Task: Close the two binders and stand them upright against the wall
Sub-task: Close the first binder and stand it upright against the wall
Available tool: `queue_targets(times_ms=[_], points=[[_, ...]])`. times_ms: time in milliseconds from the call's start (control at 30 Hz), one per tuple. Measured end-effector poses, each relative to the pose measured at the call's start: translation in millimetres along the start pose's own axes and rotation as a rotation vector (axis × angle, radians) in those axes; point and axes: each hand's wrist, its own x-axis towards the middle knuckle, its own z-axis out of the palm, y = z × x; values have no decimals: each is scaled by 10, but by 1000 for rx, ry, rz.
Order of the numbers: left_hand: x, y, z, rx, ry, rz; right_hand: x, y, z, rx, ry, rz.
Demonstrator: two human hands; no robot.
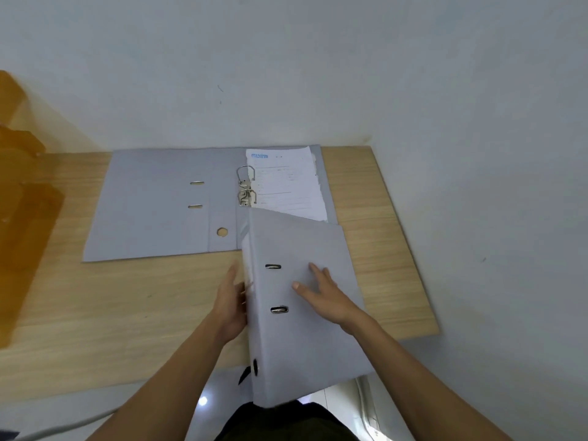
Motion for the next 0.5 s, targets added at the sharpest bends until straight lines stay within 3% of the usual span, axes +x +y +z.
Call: queue_targets(times_ms=[133, 333, 500], points=[[-216, 142, 355, 46, -362, -20, -116, -153, -36, 159, 83, 7], [-355, 278, 795, 295, -497, 25, -218, -184, -117, 347, 302, -53], [-428, 369, 1120, 427, -586, 133, -324, -228, -390, 440, 336, -183]])
